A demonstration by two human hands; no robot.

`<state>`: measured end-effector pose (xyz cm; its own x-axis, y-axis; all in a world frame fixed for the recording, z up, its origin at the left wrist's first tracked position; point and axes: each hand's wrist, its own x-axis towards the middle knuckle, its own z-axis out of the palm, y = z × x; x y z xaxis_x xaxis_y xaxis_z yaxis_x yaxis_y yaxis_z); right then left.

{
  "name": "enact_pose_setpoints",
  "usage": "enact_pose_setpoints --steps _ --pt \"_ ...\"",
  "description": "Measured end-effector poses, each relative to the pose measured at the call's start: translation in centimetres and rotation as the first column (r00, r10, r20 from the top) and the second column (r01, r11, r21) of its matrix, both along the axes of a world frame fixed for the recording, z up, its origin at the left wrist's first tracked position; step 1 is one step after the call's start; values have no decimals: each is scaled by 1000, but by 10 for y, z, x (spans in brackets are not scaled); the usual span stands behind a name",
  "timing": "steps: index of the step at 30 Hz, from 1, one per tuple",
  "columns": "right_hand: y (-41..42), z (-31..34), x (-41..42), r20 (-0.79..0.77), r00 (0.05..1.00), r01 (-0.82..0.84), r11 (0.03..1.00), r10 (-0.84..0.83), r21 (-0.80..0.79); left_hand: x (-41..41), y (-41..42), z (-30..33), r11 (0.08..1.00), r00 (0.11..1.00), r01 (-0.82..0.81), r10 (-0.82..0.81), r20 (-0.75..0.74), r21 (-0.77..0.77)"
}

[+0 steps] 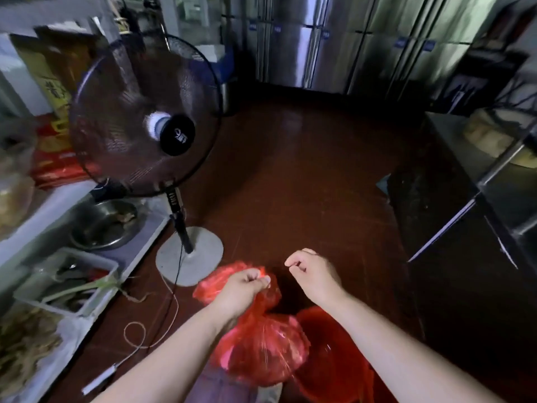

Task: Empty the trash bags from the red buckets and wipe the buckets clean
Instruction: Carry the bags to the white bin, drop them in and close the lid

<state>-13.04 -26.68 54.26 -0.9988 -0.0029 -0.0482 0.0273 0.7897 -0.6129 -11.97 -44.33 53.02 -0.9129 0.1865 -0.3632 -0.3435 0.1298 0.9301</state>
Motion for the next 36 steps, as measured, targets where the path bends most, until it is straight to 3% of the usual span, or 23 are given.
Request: enact_pose_setpoints --steps 3,8,12,18,21,23,24,28,36 --pt "20 -10 -64 57 998 -50 967 37 252 -67 1 -6 1000 1000 -7 7 24 -11" --pt "54 -26 -182 169 977 -194 884 133 426 -185 15 -4 997 995 -73 75 66 -27" --pt "78 -23 -270 273 946 -288 845 176 451 -277 33 6 994 994 -84 89 71 -69" --pt "120 -19 -385 299 934 -329 800 196 502 -408 76 17 995 997 -67 69 34 -72" --pt "142 -22 -446 239 963 -233 831 126 504 -484 97 17 991 998 39 -43 -34 -125" --pt "154 -19 -486 43 995 -101 867 91 488 -534 109 17 988 994 91 -98 -48 -122" --pt "160 -14 -505 25 996 -83 854 82 513 -559 116 15 990 995 93 -98 -37 -110" --pt "183 -3 -576 306 952 -164 841 -2 515 -645 148 13 994 998 62 -61 9 -91" --pt "236 3 -767 269 963 -159 818 6 553 -841 211 6 997 992 -80 79 94 10"
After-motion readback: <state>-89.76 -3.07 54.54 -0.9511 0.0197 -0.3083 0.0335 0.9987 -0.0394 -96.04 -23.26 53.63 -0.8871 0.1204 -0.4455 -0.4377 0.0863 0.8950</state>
